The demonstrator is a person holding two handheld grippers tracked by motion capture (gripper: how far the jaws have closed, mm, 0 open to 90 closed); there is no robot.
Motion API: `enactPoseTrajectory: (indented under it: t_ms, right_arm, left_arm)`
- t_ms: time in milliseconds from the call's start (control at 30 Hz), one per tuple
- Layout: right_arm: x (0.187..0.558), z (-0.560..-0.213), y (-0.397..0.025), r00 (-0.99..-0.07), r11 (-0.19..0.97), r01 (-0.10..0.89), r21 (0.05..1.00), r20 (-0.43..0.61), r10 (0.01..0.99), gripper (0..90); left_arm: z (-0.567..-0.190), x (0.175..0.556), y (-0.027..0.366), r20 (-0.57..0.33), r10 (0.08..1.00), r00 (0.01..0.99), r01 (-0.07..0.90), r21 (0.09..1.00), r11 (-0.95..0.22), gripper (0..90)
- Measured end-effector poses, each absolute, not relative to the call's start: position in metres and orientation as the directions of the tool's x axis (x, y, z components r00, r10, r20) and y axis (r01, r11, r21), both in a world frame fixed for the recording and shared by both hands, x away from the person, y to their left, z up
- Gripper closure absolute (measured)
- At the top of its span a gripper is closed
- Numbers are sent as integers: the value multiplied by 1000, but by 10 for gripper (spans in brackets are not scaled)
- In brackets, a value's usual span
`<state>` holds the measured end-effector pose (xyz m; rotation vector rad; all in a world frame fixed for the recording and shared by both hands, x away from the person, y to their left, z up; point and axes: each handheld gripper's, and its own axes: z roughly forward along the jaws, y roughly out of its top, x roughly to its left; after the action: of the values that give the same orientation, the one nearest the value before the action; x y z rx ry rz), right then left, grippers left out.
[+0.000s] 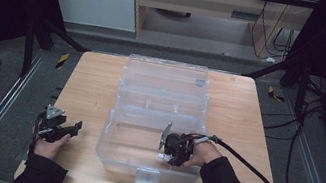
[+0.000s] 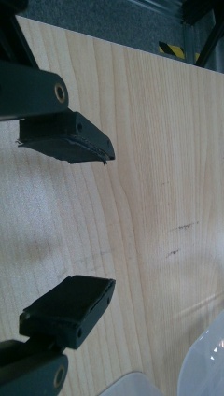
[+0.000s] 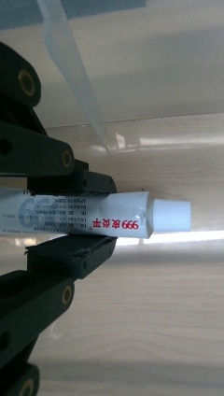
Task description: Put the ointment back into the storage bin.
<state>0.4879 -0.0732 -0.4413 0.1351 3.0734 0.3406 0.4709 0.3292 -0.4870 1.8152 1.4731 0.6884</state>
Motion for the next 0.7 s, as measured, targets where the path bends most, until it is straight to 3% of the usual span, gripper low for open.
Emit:
enactPoseTrajectory:
  t_ms: [700]
  right_arm:
    - [487,-445,-71,-995,978,92,187,-28,99,692]
  left_arm:
    - [-487,471,329,-21,976,218,612,782,-120,314]
